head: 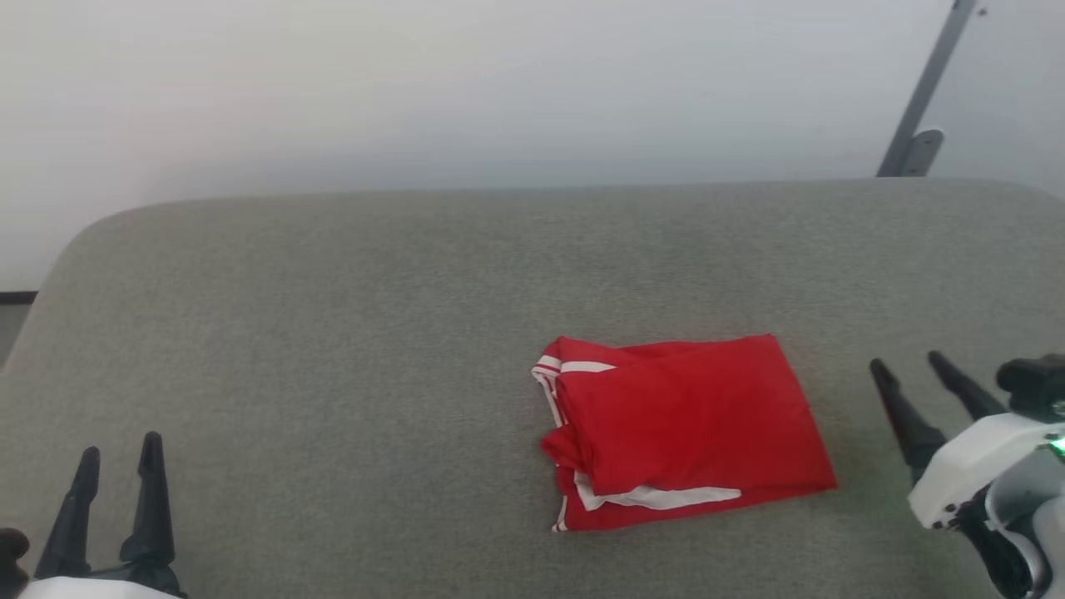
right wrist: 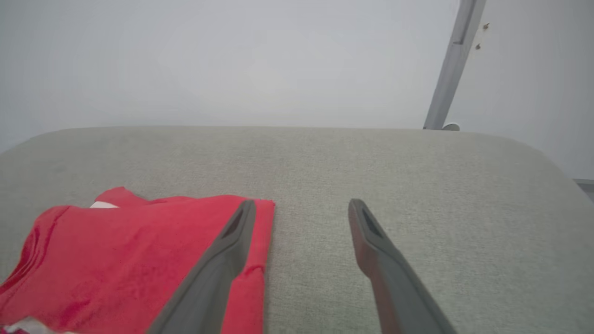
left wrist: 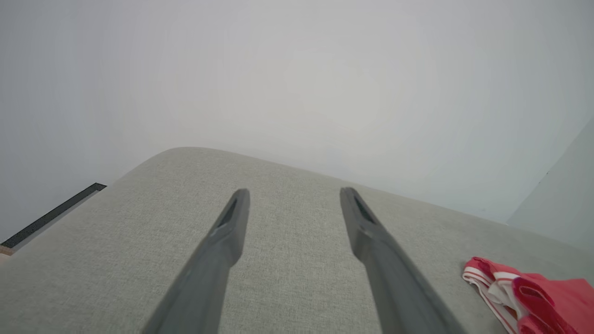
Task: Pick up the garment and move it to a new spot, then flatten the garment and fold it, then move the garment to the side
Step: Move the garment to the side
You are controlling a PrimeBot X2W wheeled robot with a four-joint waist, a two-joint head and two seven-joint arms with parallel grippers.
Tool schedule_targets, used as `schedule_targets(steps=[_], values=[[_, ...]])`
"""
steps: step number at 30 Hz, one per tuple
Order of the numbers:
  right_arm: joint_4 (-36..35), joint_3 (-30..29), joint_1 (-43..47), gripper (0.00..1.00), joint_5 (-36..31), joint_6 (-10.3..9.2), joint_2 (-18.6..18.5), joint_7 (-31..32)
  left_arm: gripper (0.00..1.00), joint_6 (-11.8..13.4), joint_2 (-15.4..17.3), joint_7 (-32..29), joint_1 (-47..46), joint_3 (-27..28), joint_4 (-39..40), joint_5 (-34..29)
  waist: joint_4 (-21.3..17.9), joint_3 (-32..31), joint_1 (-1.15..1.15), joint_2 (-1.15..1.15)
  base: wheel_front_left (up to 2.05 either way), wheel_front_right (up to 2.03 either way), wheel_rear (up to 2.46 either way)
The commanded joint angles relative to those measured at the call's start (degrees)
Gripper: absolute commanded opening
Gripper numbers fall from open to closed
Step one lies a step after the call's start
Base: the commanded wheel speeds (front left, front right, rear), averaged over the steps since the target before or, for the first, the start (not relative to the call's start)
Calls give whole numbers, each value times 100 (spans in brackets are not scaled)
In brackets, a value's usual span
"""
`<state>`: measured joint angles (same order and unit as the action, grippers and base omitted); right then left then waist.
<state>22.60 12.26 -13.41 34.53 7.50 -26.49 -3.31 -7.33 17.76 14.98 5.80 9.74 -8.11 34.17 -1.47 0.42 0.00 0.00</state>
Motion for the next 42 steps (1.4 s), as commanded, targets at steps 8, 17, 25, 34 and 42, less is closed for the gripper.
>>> schedule_targets(steps=[8, 17, 25, 34, 42], values=[[-5, 256, -207, 100, 432, -4, -89, 1063, 100, -14, -49, 25, -116, -183, 23, -66, 429, 250, 0, 0, 0, 0, 0], [88, 333, -549, 100, 864, -3, -489, 2844, 100, -14, -178, 25, -423, -503, -16, -116, 904, 774, 0, 0, 0, 0, 0], [232, 363, -881, 100, 1607, -3, -640, 4721, 100, -14, -329, 26, -837, -766, -102, -153, 1191, 1256, 0, 0, 0, 0, 0], [171, 278, -995, 0, 2003, -3, -636, 5801, 100, -14, -416, 25, -1077, -926, -225, -84, 1278, 1441, 0, 0, 0, 0, 0], [-36, -143, -1278, 0, 1831, -9, -745, 5594, 100, -14, -413, 25, -1240, -989, -198, -124, 1167, 1555, 0, 0, 0, 0, 0]])
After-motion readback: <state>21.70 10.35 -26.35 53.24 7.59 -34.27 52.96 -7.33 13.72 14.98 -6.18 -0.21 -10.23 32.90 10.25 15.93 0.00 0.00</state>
